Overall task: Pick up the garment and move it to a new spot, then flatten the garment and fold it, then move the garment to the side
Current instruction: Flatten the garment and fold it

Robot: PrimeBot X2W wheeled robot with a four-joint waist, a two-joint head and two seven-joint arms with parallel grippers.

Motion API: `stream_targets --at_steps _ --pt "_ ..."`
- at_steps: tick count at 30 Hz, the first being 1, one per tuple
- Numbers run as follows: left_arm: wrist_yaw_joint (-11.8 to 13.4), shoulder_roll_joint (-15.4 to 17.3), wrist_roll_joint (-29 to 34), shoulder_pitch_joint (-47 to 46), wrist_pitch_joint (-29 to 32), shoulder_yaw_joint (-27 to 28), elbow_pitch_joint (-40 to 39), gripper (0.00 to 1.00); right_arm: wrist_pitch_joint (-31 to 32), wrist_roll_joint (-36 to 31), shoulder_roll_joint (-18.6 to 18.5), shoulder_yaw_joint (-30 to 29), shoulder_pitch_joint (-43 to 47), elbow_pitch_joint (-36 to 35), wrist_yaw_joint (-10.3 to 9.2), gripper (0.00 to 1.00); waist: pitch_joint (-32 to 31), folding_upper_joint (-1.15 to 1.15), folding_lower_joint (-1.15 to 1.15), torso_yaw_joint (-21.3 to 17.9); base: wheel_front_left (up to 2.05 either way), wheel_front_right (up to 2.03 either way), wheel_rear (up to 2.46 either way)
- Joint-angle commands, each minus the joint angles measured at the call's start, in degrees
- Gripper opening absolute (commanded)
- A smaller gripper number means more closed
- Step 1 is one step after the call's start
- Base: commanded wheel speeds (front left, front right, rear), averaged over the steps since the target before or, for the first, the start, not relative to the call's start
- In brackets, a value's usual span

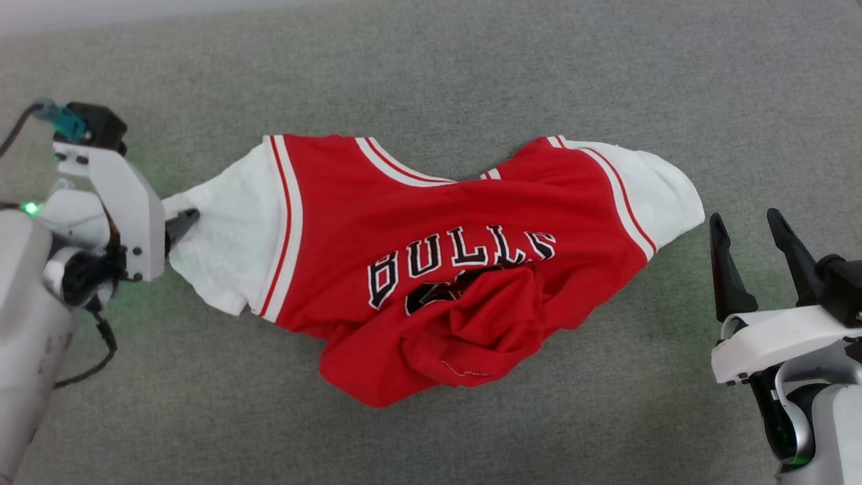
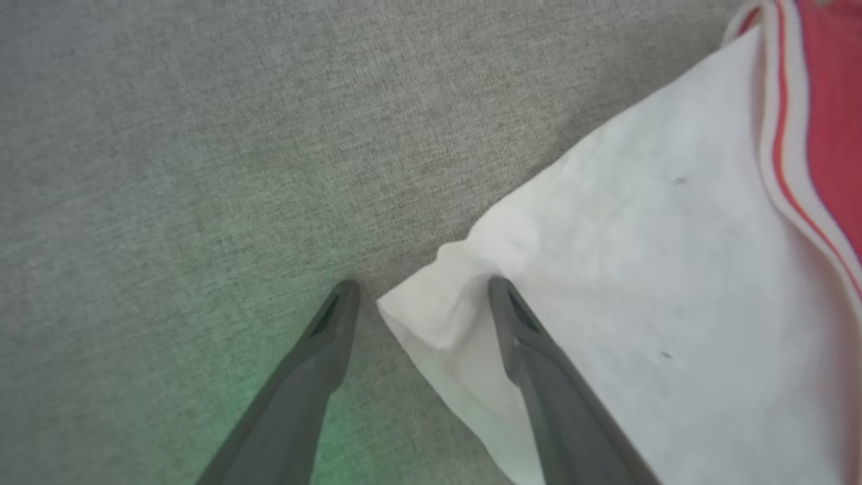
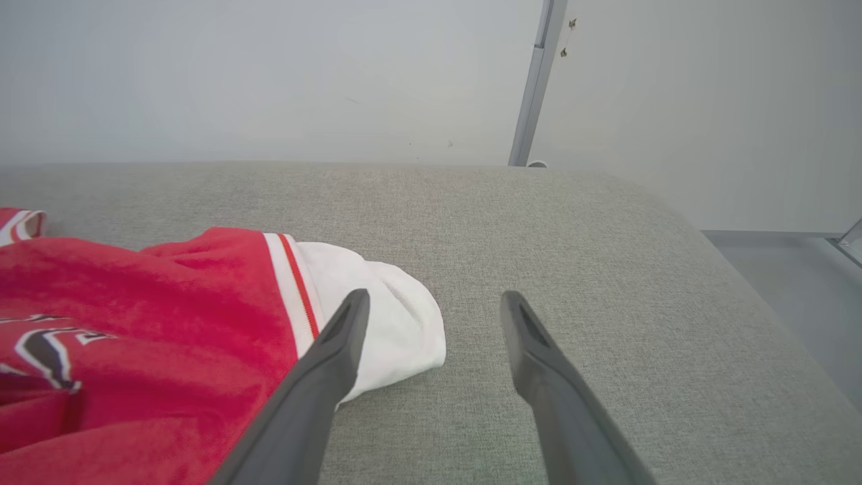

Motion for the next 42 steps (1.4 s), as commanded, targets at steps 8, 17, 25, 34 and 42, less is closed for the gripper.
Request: stream_targets --at_steps 8,17,25,34,42 --pt "0.2 -2.6 -2.3 0.9 6.1 -4.9 5.2 0.0 6.0 2.2 -1.3 1.5 -3.2 1.0 -0.08 1.0 0.5 0.0 0.0 1.2 0.0 0.0 0.0" --pt "0.2 -3.0 -4.3 -2.0 5.8 -7.0 4.4 0.0 22.9 8.2 -6.8 4.2 -11.2 6.1 -0.08 1.0 2.0 0.0 0.0 3.4 0.0 0.0 0.0" --pt "0.2 -3.6 -6.3 -3.5 4.2 -8.7 3.7 0.0 36.3 14.0 -10.7 5.7 -17.8 15.0 -0.08 1.0 3.0 0.0 0.0 5.9 0.0 0.0 0.0" --pt "0.2 -4.2 -8.2 -4.5 2.6 -10.3 3.7 0.0 40.9 18.3 -11.6 8.5 -21.3 22.0 -0.07 0.0 2.8 0.0 0.0 7.5 0.0 0.0 0.0" --pt "0.2 -4.7 -8.7 -8.5 0.5 -10.0 4.4 0.0 38.8 20.8 -13.4 8.7 -26.5 20.3 -0.07 0.0 -1.6 0.0 0.0 8.7 0.0 0.0 0.0"
